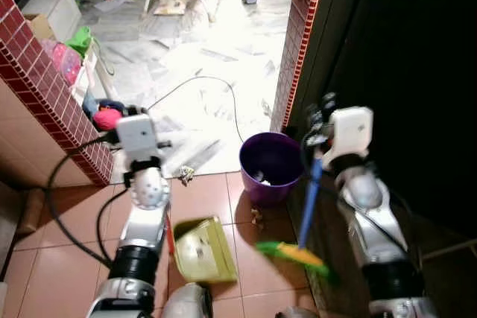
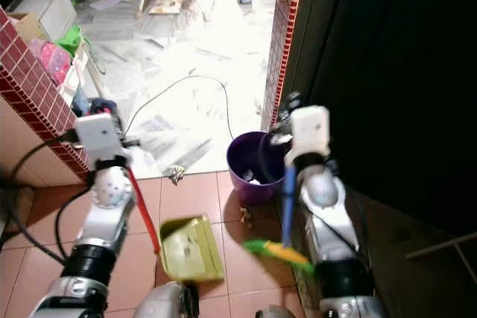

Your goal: Sweep floor

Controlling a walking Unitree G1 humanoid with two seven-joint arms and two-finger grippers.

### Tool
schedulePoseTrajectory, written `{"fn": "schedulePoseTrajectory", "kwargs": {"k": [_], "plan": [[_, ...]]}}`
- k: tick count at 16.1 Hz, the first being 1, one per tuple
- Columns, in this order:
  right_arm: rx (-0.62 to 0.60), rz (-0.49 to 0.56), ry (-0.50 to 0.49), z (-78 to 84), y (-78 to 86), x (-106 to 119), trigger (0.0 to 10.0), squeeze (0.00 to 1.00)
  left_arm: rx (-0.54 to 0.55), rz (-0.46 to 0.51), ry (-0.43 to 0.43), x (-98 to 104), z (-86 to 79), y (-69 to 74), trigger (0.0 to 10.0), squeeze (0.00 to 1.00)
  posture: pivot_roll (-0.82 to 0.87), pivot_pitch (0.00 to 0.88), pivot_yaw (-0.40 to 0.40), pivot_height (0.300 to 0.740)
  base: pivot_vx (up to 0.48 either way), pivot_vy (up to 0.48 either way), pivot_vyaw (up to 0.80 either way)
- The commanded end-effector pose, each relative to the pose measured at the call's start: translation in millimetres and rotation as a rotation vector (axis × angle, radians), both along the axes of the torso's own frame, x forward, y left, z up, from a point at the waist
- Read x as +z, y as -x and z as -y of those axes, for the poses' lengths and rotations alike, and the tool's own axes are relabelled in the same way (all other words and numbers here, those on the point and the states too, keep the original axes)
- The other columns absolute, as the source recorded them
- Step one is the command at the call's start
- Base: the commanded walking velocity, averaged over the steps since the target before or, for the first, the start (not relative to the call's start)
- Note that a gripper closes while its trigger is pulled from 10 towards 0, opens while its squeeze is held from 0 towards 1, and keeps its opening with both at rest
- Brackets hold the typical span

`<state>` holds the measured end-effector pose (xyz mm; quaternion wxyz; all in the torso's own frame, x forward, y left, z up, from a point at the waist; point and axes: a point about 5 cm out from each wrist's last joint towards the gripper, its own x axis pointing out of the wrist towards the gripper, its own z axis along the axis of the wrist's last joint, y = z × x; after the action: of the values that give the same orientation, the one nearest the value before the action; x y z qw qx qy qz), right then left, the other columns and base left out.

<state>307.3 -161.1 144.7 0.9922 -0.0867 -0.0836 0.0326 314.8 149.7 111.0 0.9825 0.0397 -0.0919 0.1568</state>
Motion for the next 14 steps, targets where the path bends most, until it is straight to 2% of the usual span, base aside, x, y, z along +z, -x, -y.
{"fn": "schedulePoseTrajectory", "kwargs": {"k": [1,3,4,7,8,12,14], "plan": [[-0.054,0.03,0.051,11.4,-4.9,10.0,10.0,0.0,-0.028,0.045,-0.021,12.1,4.1,-5.7,10.0,0.0,-0.12,0.0,0.042,0.74,0.0,0.0,0.0],[-0.023,0.008,-0.019,13.9,-12.9,19.3,10.0,0.0,-0.051,0.033,-0.041,11.7,10.8,-9.3,10.0,0.0,-0.13,0.0,0.052,0.74,0.0,0.0,0.0],[-0.011,0.005,-0.011,14.5,-14.0,22.1,10.0,0.0,-0.053,0.031,-0.053,12.0,11.2,-9.2,10.0,0.0,-0.13,0.013,0.056,0.74,0.0,0.0,0.0],[-0.076,-0.001,0.007,29.5,-15.5,21.3,10.0,0.0,-0.069,0.025,-0.059,8.8,11.4,-11.4,10.0,0.0,-0.14,0.059,0.065,0.74,0.0,0.0,0.0],[-0.128,-0.012,-0.044,31.9,-18.5,16.3,10.0,0.0,-0.103,0.012,-0.035,6.7,13.8,-17.9,10.0,0.0,-0.14,0.084,0.072,0.74,0.0,0.0,0.0],[-0.151,-0.021,-0.122,18.2,-31.9,17.9,10.0,0.0,-0.156,-0.025,0.02,9.6,21.7,-32.6,10.0,0.0,-0.14,0.169,0.088,0.74,0.0,0.0,0.0],[-0.123,0.039,-0.11,10.2,-51.1,36.5,10.0,0.0,-0.173,-0.02,0.051,23.5,22.6,-46.5,10.0,0.0,-0.12,0.221,0.086,0.74,0.0,0.0,0.0]]}}
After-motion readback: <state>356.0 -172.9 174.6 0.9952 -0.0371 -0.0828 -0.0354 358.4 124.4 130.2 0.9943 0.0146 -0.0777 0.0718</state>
